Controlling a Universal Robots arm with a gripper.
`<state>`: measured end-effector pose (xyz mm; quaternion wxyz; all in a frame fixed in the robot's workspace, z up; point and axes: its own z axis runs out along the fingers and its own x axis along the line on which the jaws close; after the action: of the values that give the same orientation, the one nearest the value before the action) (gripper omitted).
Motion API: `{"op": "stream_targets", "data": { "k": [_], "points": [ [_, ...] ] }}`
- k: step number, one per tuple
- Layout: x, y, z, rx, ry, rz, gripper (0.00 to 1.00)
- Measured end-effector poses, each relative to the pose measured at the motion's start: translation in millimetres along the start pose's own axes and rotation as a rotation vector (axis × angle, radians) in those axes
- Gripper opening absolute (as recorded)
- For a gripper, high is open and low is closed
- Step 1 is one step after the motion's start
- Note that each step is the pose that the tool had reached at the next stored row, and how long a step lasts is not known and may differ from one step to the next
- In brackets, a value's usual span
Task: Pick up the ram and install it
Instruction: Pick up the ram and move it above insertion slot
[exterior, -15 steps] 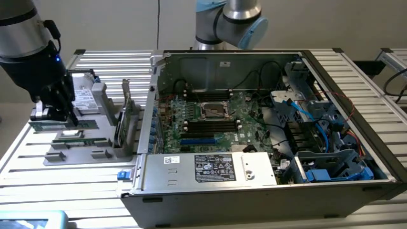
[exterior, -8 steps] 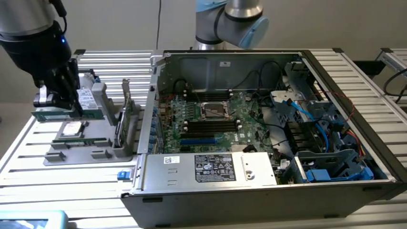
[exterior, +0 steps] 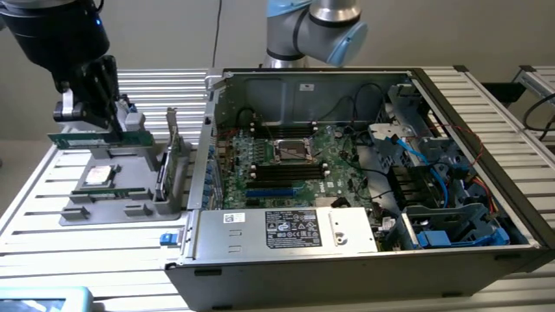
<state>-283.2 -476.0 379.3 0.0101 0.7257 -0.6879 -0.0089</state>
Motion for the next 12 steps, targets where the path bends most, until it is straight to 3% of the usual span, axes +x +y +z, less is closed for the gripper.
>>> {"op": "stream_targets", "data": {
  "k": [8,12],
  "points": [
    [6.2,-32.0,-35.9,-0.0011,-0.0009,0.000,0.13],
    [7.7,-50.2,-43.0,-0.0013,-0.0010,0.000,0.13]
  ]
}}
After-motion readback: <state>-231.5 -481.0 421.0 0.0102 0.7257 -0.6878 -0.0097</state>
